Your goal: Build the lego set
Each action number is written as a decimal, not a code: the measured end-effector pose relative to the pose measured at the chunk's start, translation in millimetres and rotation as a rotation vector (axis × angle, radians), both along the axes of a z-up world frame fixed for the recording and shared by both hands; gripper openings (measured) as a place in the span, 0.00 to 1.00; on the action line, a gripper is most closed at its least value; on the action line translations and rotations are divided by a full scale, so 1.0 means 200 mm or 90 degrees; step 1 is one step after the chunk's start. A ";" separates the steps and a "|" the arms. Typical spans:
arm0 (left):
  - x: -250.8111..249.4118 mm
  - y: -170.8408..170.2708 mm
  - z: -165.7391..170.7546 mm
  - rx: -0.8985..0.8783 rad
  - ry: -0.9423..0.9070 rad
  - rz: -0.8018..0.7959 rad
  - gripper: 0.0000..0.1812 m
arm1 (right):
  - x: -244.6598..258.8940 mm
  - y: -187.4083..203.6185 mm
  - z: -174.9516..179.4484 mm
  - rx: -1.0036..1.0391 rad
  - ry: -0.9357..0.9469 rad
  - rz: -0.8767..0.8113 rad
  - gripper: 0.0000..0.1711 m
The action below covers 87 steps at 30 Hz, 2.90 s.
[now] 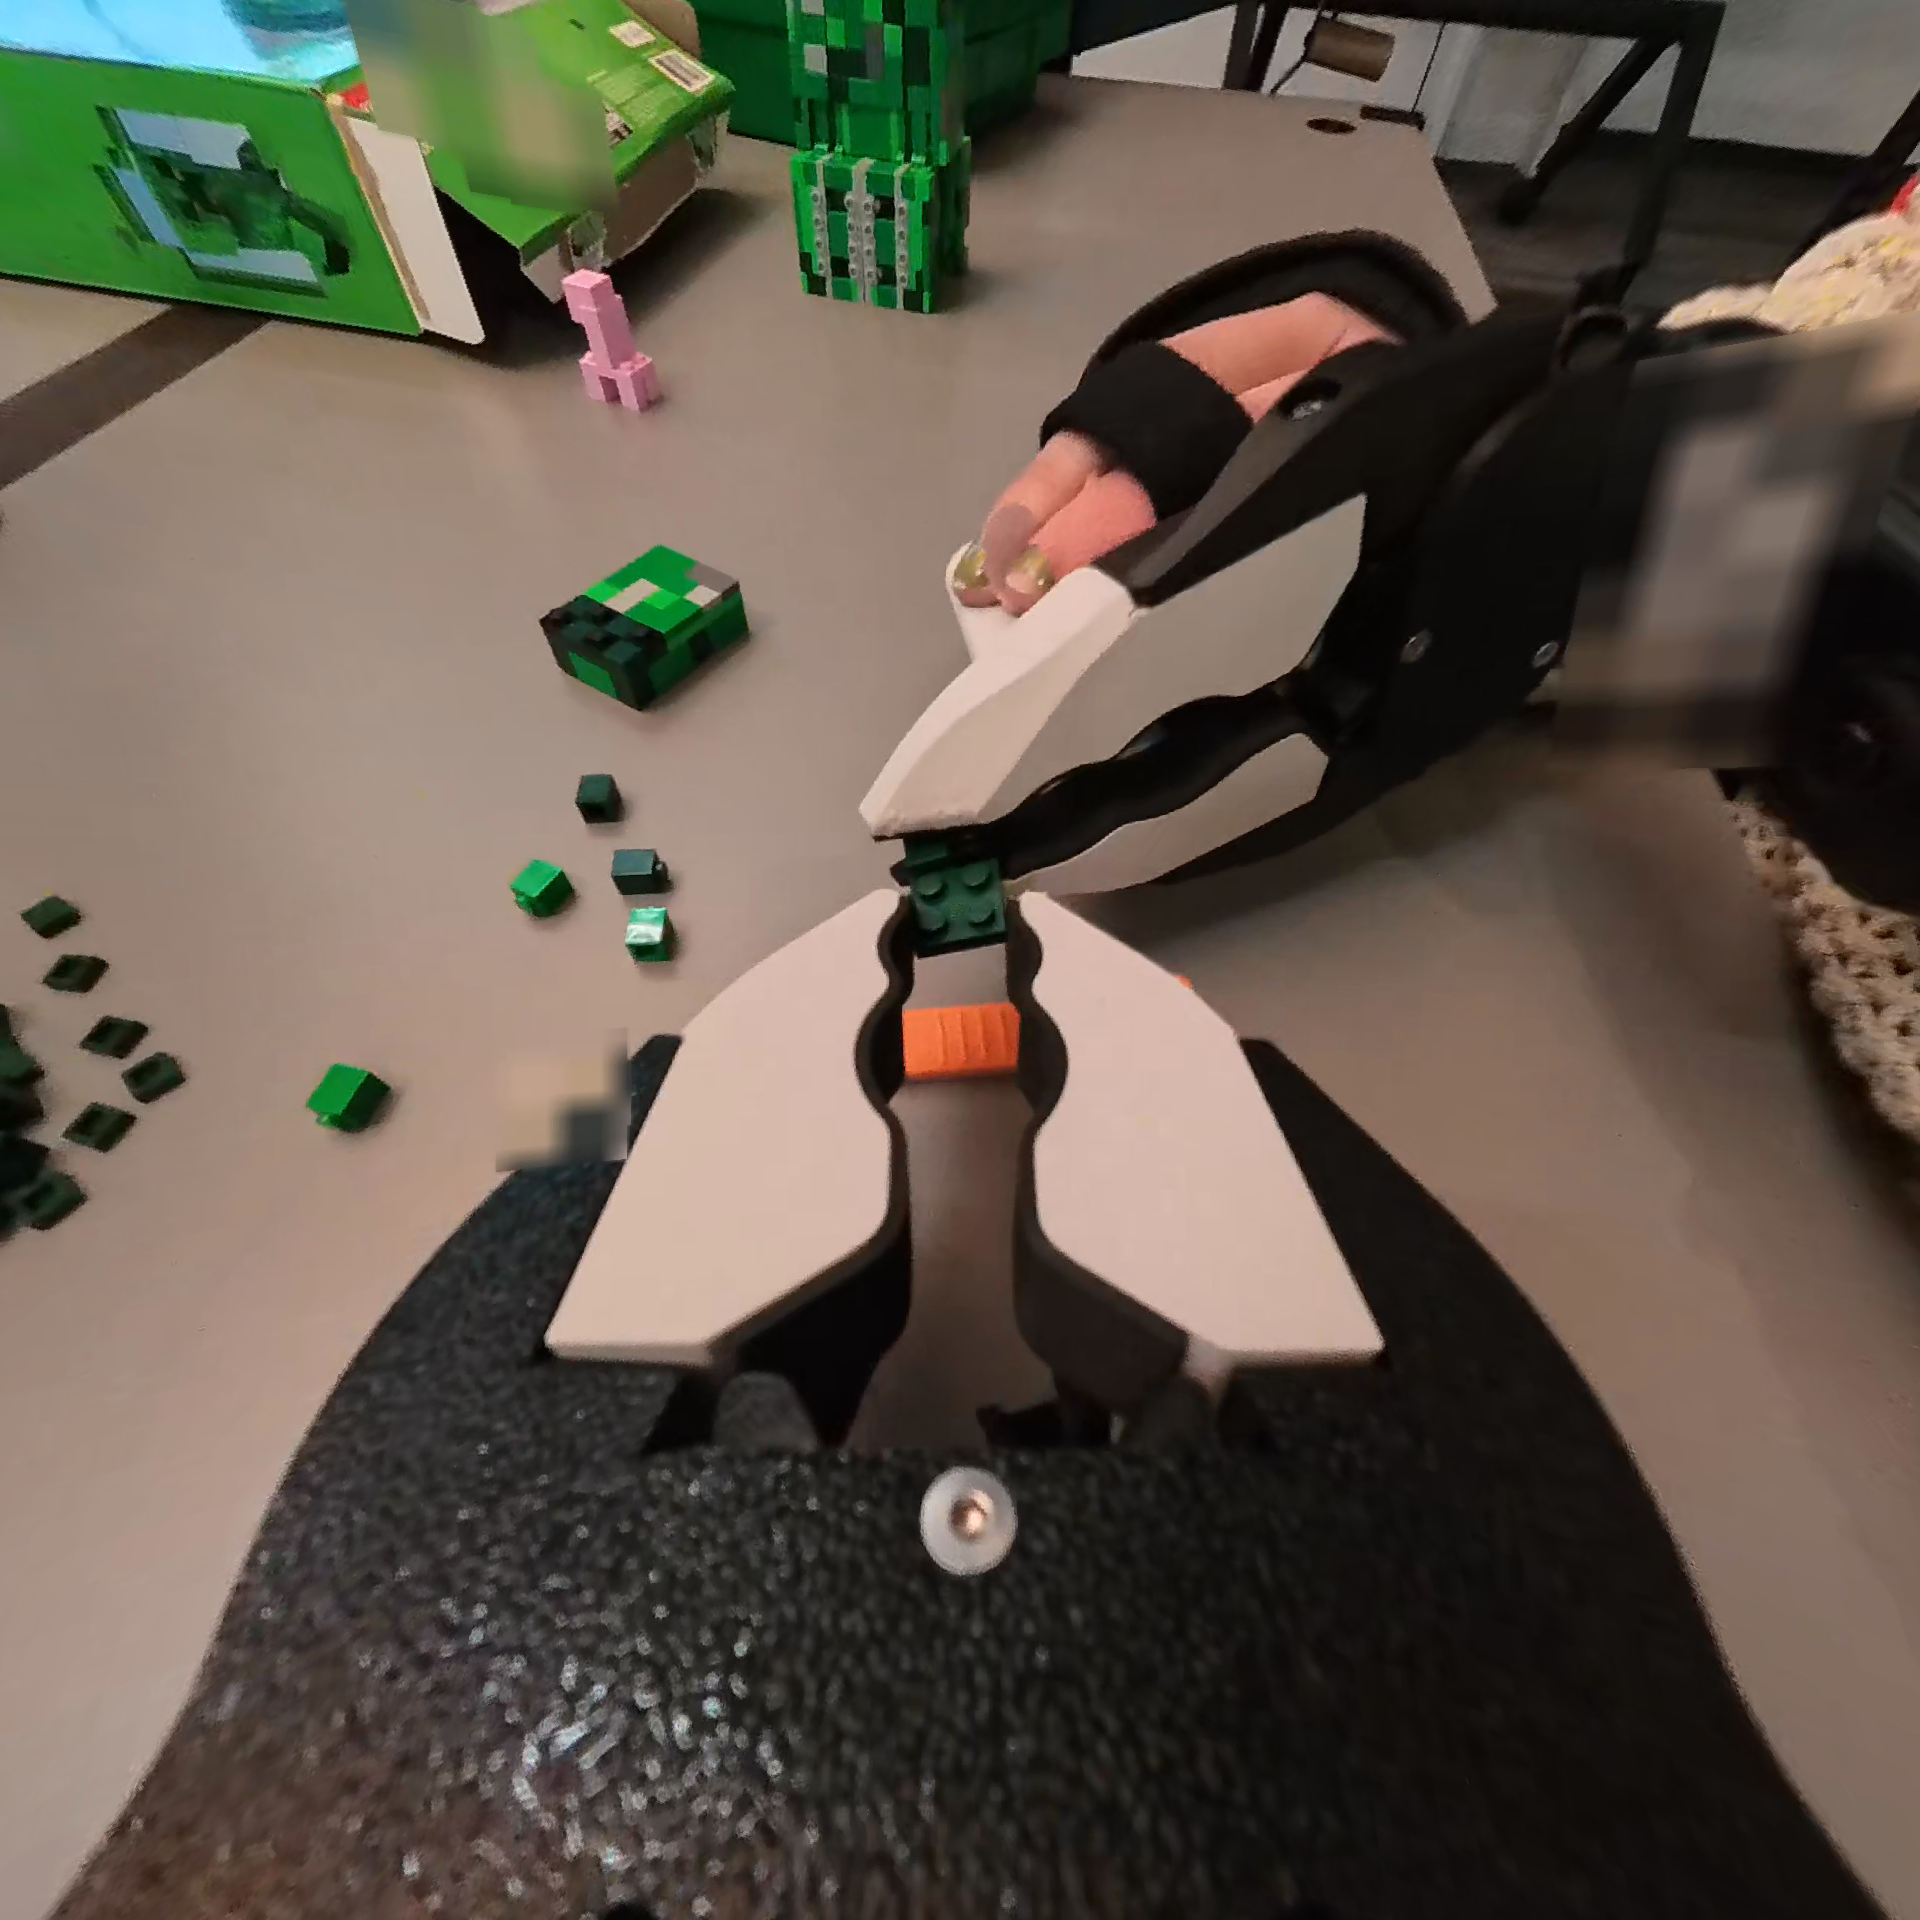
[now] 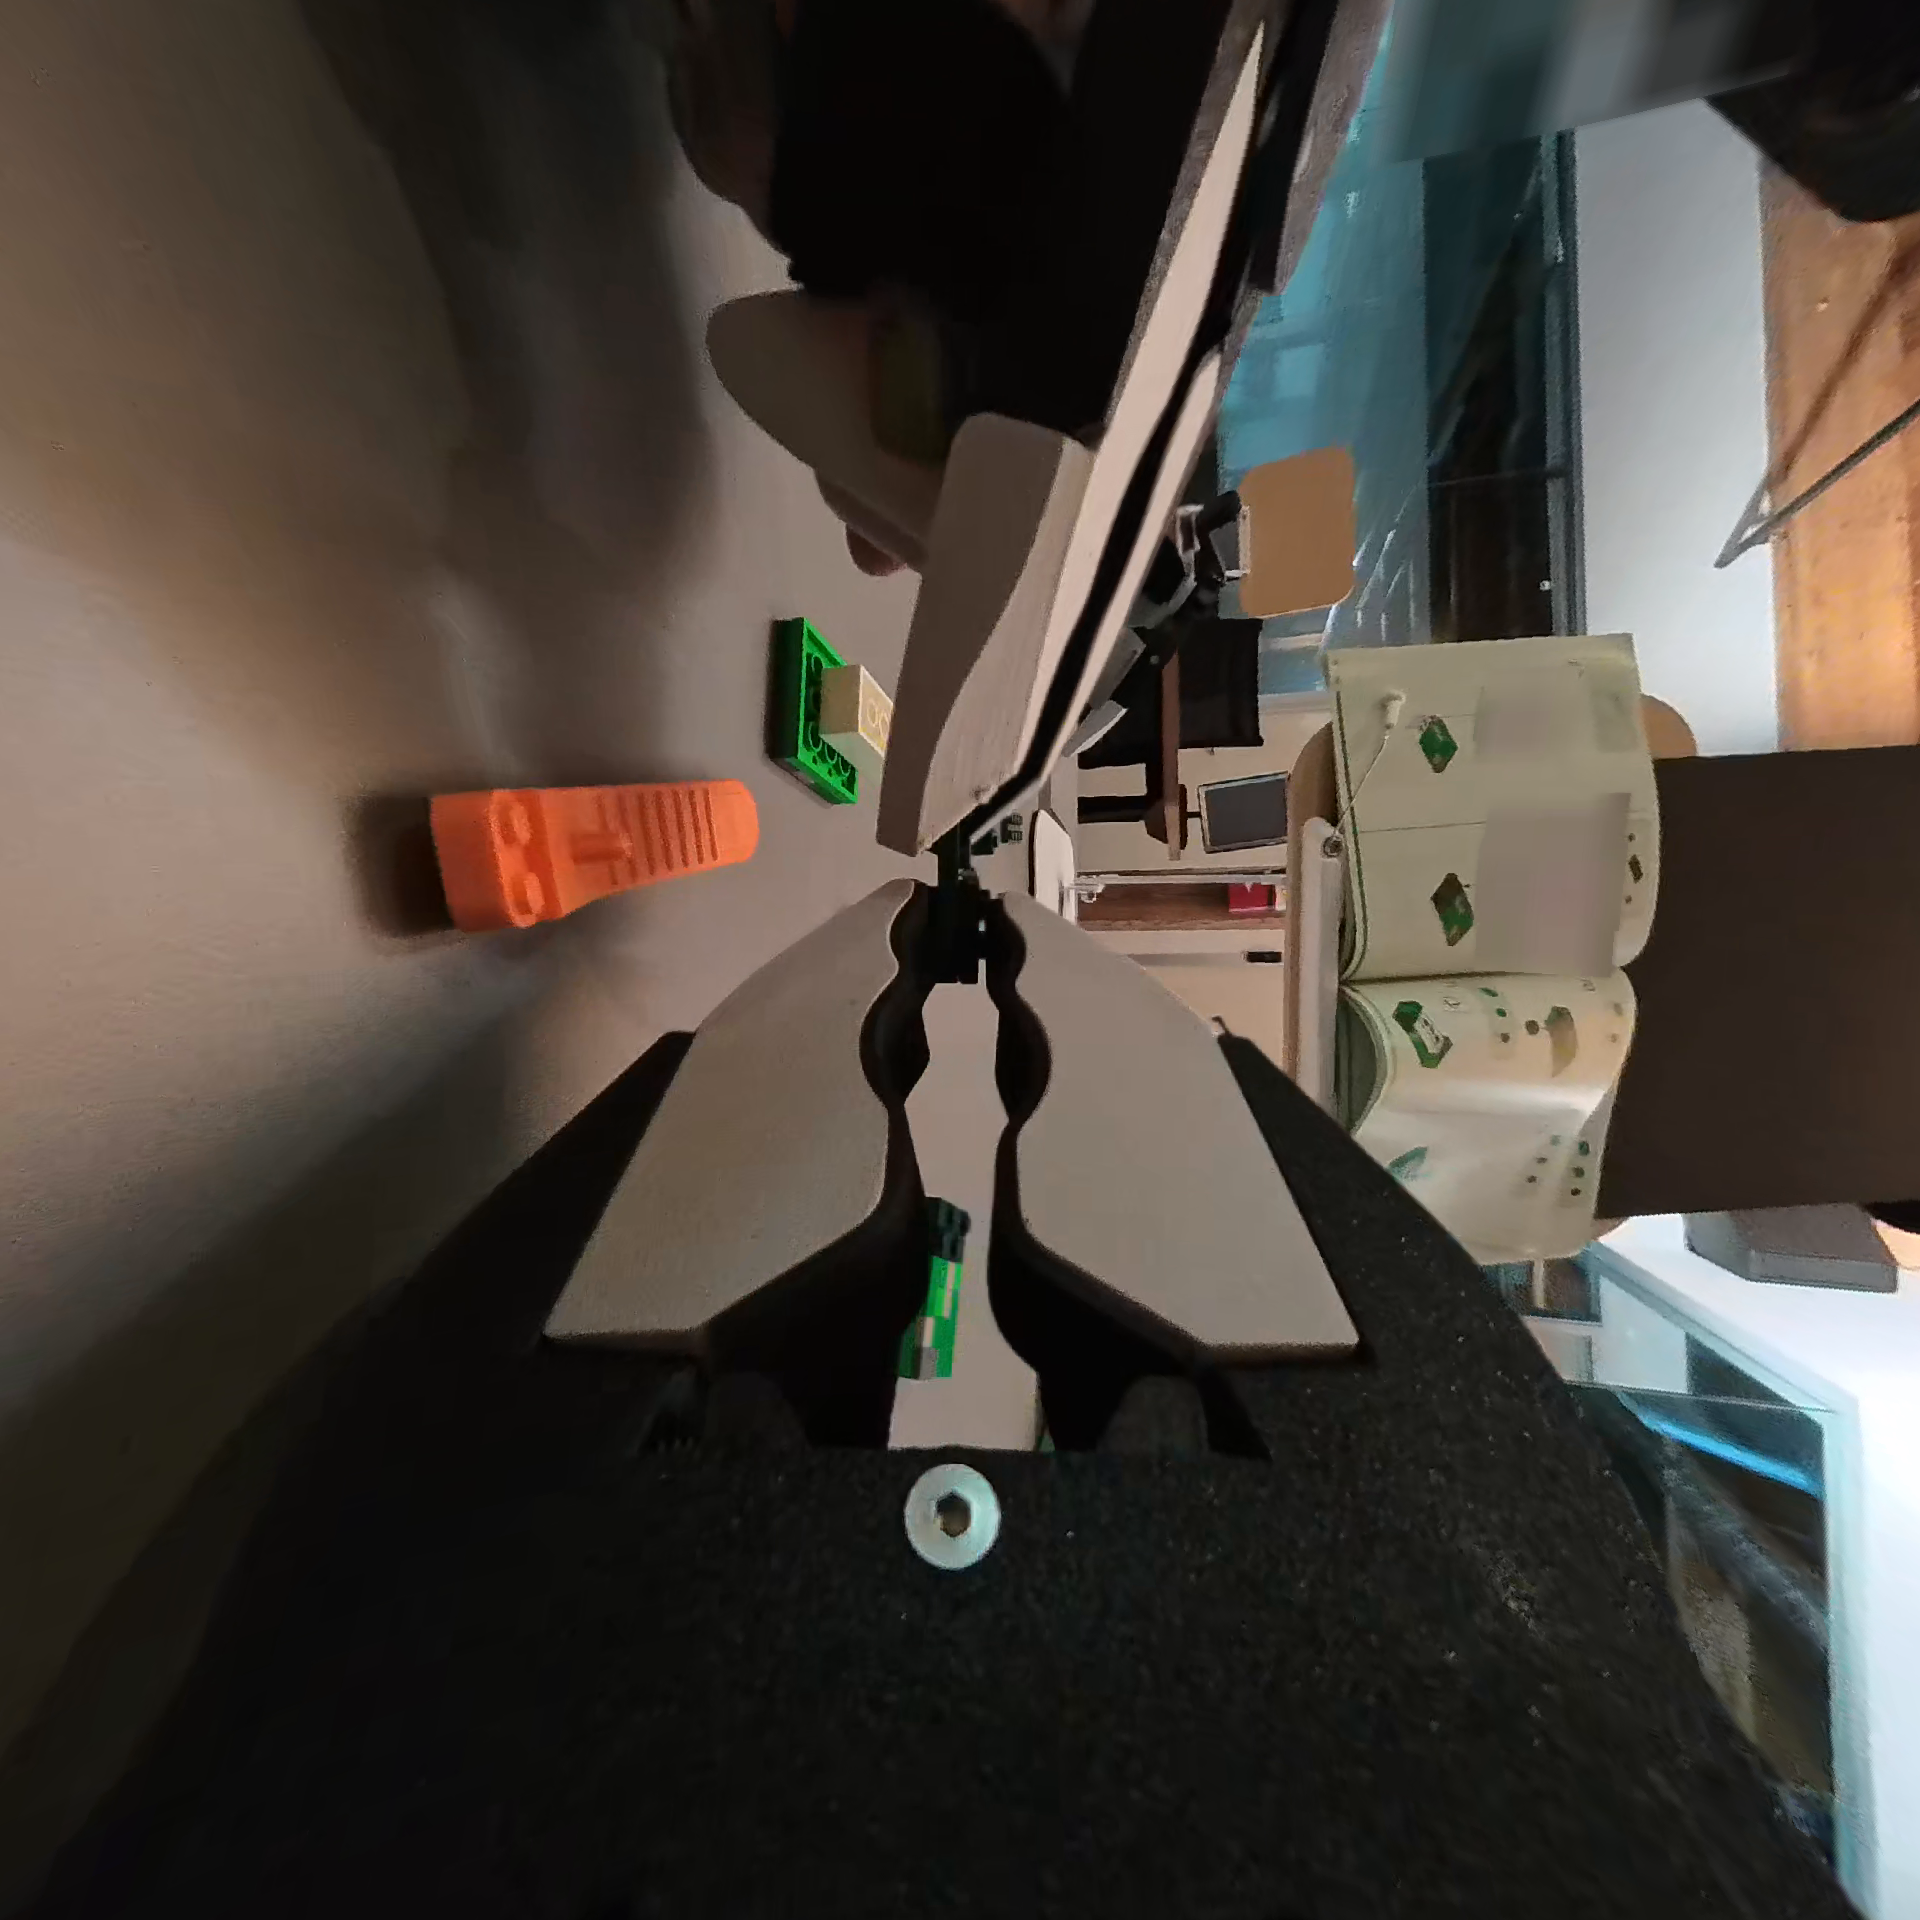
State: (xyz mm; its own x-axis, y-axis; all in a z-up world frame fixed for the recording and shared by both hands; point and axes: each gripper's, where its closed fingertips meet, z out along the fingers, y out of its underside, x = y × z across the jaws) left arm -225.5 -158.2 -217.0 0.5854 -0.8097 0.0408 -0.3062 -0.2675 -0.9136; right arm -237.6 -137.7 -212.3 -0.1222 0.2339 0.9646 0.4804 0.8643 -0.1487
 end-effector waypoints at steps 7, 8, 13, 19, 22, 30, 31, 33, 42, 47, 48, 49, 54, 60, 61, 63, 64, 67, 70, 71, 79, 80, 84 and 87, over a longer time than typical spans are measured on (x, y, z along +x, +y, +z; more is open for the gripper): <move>-0.03 0.01 0.02 -0.052 -0.059 0.023 0.09 | 0.00 0.01 0.03 -0.184 0.068 -0.014 0.12; -0.04 0.02 0.02 -0.061 -0.065 0.032 0.09 | 0.00 0.02 0.03 -0.200 0.071 -0.023 0.14; -0.06 0.03 0.00 -0.117 -0.098 0.041 0.09 | 0.00 0.00 0.02 -0.187 0.062 -0.008 0.11; -0.05 0.02 -0.01 -0.127 -0.096 0.035 0.09 | -0.01 -0.03 0.00 -0.123 0.037 0.004 0.05; -0.05 0.01 -0.01 -0.124 -0.095 0.028 0.09 | 0.00 -0.04 0.00 -0.136 0.035 0.011 0.04; -0.08 0.01 0.02 0.056 0.027 -0.016 0.09 | 0.04 -0.08 0.07 -0.541 0.127 0.118 0.32; -0.08 0.01 0.02 0.080 0.041 -0.019 0.09 | 0.05 -0.07 0.09 -0.576 0.139 0.132 0.32; -0.10 0.02 0.01 0.097 0.063 -0.015 0.09 | 0.07 -0.05 0.10 -0.618 0.163 0.136 0.31; -0.07 -0.08 -0.02 0.114 0.083 -0.131 0.09 | 0.08 0.16 0.08 -0.653 0.202 0.003 0.21; -0.05 -0.08 -0.07 0.107 0.123 -0.134 0.09 | 0.06 0.22 0.05 -0.681 0.173 -0.031 0.17; -0.05 -0.07 -0.07 0.110 0.128 -0.131 0.09 | 0.05 0.23 0.06 -0.686 0.167 -0.033 0.16; -0.06 -0.07 -0.08 0.114 0.133 -0.127 0.09 | 0.03 0.24 0.06 -0.686 0.159 -0.034 0.16; -0.05 -0.06 -0.10 0.115 0.152 -0.123 0.09 | -0.12 0.31 0.11 -0.713 0.084 -0.025 0.17; -0.02 -0.08 -0.11 0.120 0.166 -0.135 0.09 | -0.47 0.38 0.22 -0.732 -0.011 0.025 0.17; -0.02 -0.08 -0.11 0.120 0.169 -0.135 0.09 | -0.53 0.38 0.23 -0.719 -0.031 0.031 0.17; -0.02 -0.08 -0.11 0.121 0.169 -0.134 0.09 | -0.65 0.37 0.23 -0.705 -0.086 0.040 0.17; -0.02 -0.07 -0.11 0.120 0.166 -0.133 0.09 | -0.70 0.39 0.23 -0.688 -0.109 0.036 0.17; -0.02 -0.07 -0.10 0.120 0.158 -0.125 0.09 | -0.79 0.46 0.20 -0.650 -0.158 0.013 0.17; -0.04 -0.05 -0.09 0.116 0.151 -0.109 0.09 | -0.81 0.54 0.16 -0.670 -0.171 -0.022 0.17; -0.04 -0.04 -0.09 0.114 0.148 -0.099 0.09 | -0.80 0.56 0.15 -0.682 -0.166 -0.030 0.17; -0.10 0.01 -0.01 0.116 0.095 -0.041 0.09 | -0.64 0.64 0.04 -0.746 -0.145 -0.086 0.15; -0.11 0.02 0.00 0.114 0.089 -0.037 0.09 | -0.62 0.65 0.03 -0.749 -0.144 -0.094 0.15; -0.10 0.02 -0.01 0.111 0.089 -0.036 0.09 | -0.57 0.69 0.00 -0.744 -0.163 -0.100 0.13; -0.10 0.02 -0.01 0.109 0.090 -0.042 0.09 | -0.54 0.68 -0.04 -0.715 -0.213 -0.065 0.12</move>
